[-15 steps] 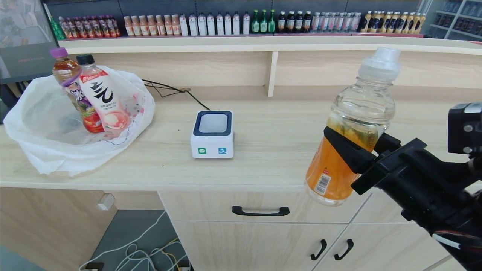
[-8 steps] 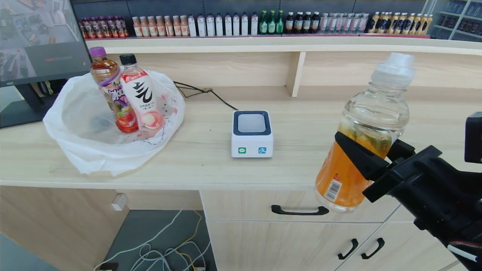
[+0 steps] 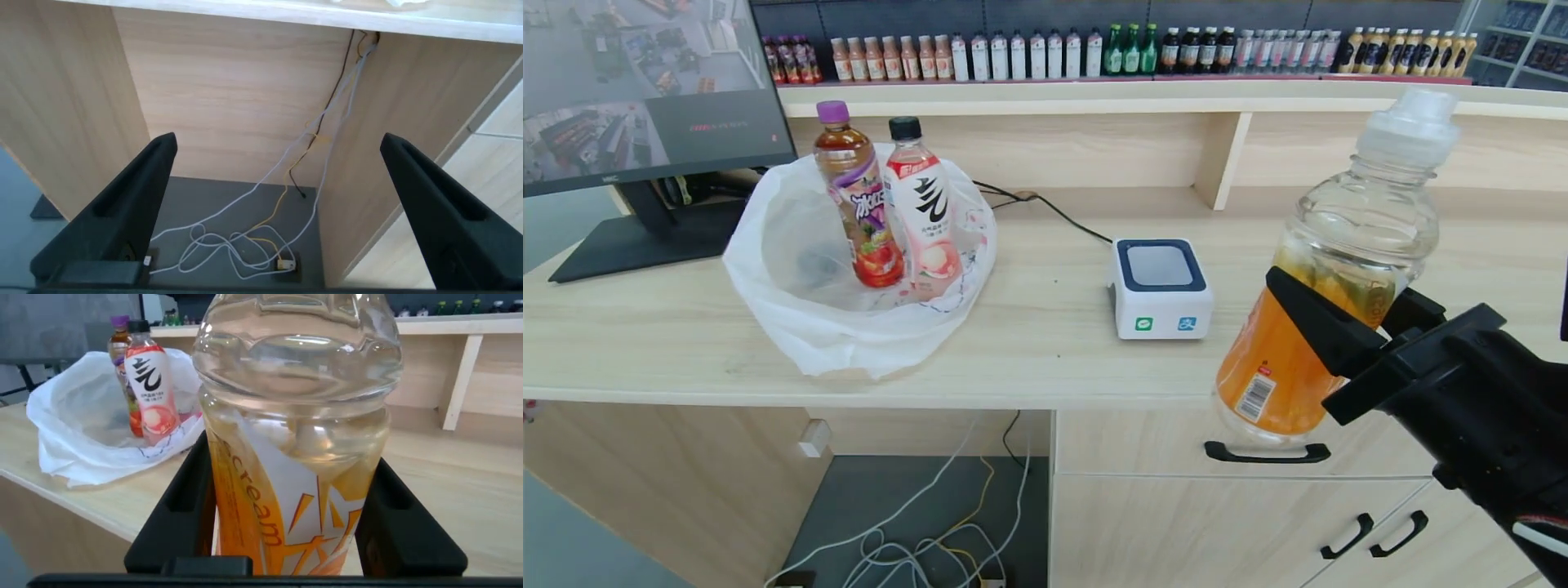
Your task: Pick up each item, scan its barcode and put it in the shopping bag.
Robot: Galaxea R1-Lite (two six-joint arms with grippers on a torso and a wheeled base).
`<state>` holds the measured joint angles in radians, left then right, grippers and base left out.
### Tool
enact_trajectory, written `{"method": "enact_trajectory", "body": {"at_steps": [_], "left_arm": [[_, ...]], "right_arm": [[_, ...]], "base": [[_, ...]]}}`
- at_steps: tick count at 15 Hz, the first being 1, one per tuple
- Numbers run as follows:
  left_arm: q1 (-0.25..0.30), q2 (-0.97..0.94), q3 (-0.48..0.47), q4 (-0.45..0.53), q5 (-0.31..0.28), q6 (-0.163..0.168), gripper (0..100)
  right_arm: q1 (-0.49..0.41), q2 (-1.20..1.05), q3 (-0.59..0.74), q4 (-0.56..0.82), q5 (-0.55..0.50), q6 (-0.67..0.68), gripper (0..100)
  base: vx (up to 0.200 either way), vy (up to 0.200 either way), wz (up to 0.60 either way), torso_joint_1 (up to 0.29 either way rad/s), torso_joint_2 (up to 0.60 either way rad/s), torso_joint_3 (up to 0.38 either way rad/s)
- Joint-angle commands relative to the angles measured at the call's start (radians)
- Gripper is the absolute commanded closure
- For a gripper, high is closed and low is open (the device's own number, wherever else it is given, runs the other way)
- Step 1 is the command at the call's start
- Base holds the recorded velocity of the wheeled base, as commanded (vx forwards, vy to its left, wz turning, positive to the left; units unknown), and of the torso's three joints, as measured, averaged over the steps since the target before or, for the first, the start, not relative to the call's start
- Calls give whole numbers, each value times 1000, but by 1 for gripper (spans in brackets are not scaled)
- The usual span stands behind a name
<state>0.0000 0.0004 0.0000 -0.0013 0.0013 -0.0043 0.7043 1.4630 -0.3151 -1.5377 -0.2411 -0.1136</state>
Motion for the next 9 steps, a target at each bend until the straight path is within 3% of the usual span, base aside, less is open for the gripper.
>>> {"method": "enact_trajectory", "body": {"at_steps": [1, 9], "left_arm": [[0, 0, 0, 0, 0, 0, 0], [0, 0, 0, 0, 0, 3, 0]], "right_arm": [[1, -9, 22, 1, -27, -1, 100], [-3, -15, 16, -10, -23, -1, 100]], "base": [[0, 0, 0, 0, 0, 0], [0, 0, 0, 0, 0, 0]]}}
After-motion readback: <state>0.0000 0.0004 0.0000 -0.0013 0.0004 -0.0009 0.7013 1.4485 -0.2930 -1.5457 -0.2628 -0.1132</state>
